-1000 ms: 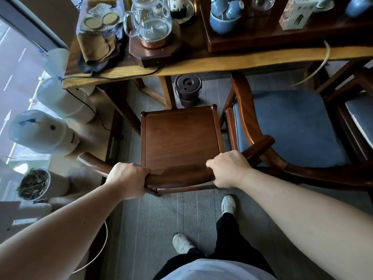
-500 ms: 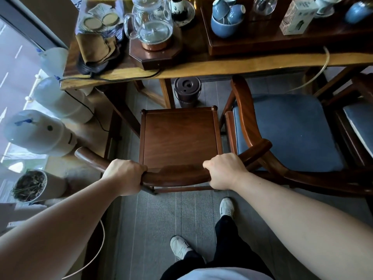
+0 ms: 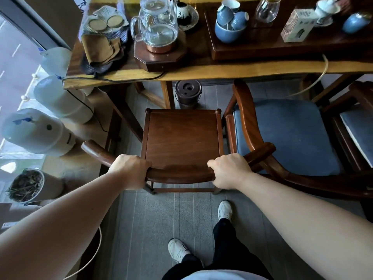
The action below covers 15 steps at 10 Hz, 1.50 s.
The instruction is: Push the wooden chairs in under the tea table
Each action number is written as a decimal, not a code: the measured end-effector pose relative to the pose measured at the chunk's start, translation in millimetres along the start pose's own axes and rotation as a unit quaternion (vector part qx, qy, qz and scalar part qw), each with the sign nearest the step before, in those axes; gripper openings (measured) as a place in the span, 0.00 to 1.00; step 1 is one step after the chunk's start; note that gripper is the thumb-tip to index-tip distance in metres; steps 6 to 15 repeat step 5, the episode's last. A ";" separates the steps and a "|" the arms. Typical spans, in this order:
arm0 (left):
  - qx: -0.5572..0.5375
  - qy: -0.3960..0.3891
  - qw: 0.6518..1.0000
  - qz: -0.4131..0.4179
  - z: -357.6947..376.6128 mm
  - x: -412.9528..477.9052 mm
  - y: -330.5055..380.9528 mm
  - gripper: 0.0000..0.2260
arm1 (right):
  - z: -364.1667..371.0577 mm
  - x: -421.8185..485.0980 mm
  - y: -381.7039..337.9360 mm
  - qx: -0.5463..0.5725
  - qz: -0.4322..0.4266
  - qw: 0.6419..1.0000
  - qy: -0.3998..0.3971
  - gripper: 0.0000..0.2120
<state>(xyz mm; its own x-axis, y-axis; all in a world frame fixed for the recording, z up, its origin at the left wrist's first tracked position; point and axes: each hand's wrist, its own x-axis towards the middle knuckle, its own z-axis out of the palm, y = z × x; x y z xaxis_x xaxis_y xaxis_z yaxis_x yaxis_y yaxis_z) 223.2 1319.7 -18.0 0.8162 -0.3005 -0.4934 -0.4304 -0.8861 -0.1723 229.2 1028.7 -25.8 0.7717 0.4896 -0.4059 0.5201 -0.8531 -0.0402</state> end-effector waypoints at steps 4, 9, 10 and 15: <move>-0.046 0.069 0.996 -0.024 19.4 -13.6 3.3 0.29 | -3.5 -1.8 1.5 0.040 0.002 0.999 -0.005 0.49; -0.035 0.071 0.997 -0.004 9.7 -23.1 9.7 0.41 | -18.7 -6.5 -0.8 0.024 0.008 0.999 -0.023 0.58; -0.035 0.071 0.997 -0.004 9.7 -23.1 9.7 0.41 | -18.7 -6.5 -0.8 0.024 0.008 0.999 -0.023 0.58; -0.035 0.071 0.997 -0.004 9.7 -23.1 9.7 0.41 | -18.7 -6.5 -0.8 0.024 0.008 0.999 -0.023 0.58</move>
